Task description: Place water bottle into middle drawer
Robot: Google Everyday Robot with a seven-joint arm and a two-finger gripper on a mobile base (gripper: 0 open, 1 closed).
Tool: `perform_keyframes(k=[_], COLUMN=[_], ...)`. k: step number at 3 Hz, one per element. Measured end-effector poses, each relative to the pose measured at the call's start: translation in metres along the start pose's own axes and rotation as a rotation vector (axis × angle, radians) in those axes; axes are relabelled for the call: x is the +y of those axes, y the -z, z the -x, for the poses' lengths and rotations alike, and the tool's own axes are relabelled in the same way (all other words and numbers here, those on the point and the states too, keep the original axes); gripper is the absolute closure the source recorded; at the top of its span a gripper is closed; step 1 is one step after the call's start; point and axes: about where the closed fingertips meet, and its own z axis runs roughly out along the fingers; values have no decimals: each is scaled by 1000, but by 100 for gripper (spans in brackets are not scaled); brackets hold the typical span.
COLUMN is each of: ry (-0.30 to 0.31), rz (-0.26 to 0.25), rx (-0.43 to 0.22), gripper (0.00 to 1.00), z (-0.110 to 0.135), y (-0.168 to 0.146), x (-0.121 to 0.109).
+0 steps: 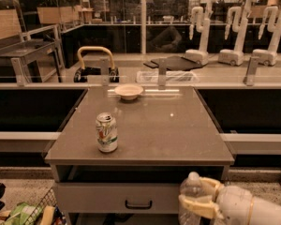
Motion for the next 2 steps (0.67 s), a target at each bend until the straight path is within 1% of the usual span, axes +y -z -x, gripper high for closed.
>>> perform_keyframes(k=[1,2], ry=[-80,-97], rz=[112,217], rx=[-30,-45], gripper=[100,100], z=[-63,-123], y=[-21,-51], x=[56,94])
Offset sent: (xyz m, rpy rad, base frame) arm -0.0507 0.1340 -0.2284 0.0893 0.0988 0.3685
